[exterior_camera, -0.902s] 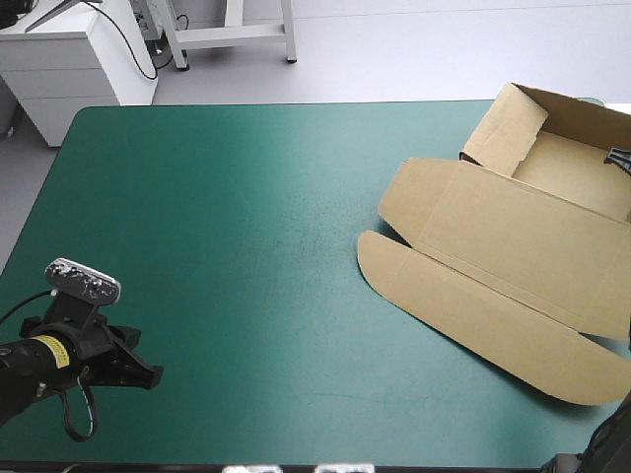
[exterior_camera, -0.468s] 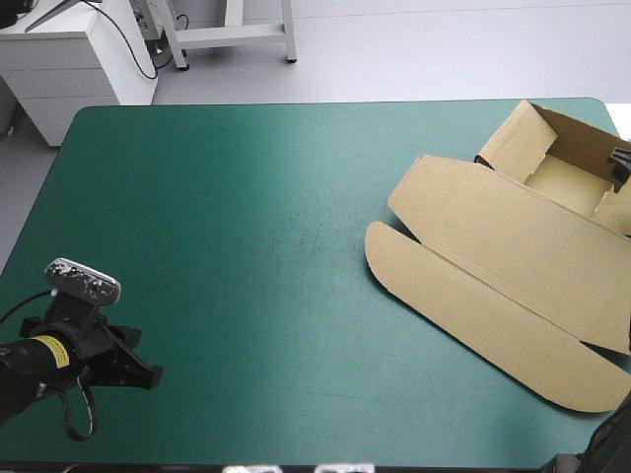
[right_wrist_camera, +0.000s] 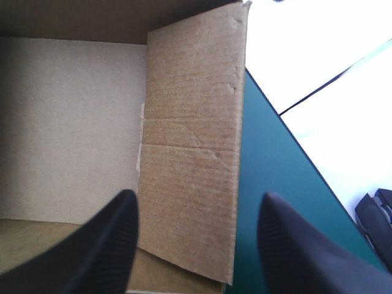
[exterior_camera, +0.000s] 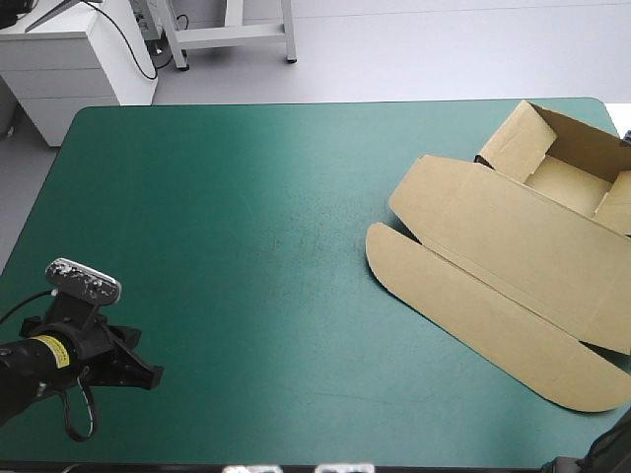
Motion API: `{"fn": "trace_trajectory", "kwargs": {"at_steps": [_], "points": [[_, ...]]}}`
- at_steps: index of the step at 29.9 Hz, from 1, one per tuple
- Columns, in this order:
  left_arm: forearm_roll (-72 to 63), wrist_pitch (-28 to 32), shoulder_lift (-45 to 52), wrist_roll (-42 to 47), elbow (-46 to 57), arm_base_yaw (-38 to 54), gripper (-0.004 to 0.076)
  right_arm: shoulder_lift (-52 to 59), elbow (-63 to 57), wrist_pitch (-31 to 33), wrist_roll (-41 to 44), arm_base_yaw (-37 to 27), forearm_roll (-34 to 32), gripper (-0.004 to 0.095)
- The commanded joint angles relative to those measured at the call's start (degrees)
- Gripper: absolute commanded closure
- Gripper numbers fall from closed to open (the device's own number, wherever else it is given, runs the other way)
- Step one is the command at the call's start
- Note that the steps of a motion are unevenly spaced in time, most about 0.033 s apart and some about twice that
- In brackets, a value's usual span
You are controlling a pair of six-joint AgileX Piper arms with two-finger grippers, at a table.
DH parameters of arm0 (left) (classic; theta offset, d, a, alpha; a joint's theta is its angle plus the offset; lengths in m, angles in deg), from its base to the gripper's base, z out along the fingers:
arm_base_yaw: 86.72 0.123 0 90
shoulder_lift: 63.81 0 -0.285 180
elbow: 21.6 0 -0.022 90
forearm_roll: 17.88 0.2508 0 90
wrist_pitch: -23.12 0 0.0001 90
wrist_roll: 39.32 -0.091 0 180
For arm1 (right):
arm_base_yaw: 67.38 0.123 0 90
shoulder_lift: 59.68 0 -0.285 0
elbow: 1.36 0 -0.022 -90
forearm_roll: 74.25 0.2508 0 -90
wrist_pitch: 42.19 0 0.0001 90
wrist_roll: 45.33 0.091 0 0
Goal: Fold the box
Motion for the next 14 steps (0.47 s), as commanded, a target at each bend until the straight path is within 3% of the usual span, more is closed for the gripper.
{"fn": "trace_trajectory", "kwargs": {"at_steps": [1,4,14], "points": [[-0.6,-1.9,0.0,0.0,-1.5,0.0,0.0732,5.8,1.9,0.5,-0.9,-0.1,-0.7,0.0676],[-0.6,-1.9,0.0,0.0,-1.5,0.0,0.0732,7.6,1.9,0.5,-1.3,-0.1,1.4,0.0921],[-0.6,-1.1,0.0,0.0,-1.5,0.0,0.0732,13.3,1.9,0.5,-9.5,0.0,20.1,0.0923]]}}
